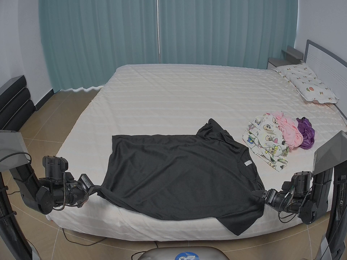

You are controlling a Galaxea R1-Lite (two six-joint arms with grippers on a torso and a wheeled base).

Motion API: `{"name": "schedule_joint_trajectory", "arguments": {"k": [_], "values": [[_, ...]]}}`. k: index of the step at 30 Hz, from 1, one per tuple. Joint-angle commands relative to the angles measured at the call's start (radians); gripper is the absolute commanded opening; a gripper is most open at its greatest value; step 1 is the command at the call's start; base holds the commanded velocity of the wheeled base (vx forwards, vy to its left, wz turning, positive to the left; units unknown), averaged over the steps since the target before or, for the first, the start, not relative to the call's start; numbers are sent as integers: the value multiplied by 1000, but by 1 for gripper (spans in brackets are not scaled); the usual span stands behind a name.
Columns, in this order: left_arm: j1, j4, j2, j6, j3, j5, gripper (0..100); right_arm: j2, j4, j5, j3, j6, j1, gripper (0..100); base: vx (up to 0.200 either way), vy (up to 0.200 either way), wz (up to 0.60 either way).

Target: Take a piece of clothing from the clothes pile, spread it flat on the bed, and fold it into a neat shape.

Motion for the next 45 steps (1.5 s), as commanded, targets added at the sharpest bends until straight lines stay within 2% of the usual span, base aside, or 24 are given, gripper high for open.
{"name": "schedule_joint_trajectory", "arguments": {"k": [1,10,11,14,18,28,37,41,42,44,45], "values": [[19,3,-10,-11,-5,-7,0,-4,47,0,-53,-6,-20,100,0,0,0],[19,3,-12,-36,-2,-14,0,-21,81,0,-62,-57,-40,100,0,0,0],[21,1,-12,-36,-1,-14,0,-17,89,0,-64,-75,-43,0,0,0,0],[21,1,-9,-36,1,-18,0,-3,150,-9,-91,-136,-45,0,0,0,0],[26,3,-9,-36,2,-23,0,-15,182,-31,-130,-136,-52,0,0,0,0],[52,-7,-7,-39,-9,-23,0,-60,195,-26,-245,-124,-63,0,0,0,0],[67,-8,3,-89,-32,-23,0,-27,242,-29,-395,-123,-48,0,0,0,0],[67,-8,2,-91,-27,-44,0,-8,310,-31,-472,-123,-52,0,0,0,0],[67,-5,-3,-91,-21,-83,0,8,339,-31,-510,-123,-54,0,0,0,0],[67,-3,-4,-92,-19,-98,0,23,348,-32,-544,-123,-56,0,0,0,0],[67,-3,-3,-92,-21,-101,0,40,343,-34,-568,-121,-57,100,0,0,0]]}}
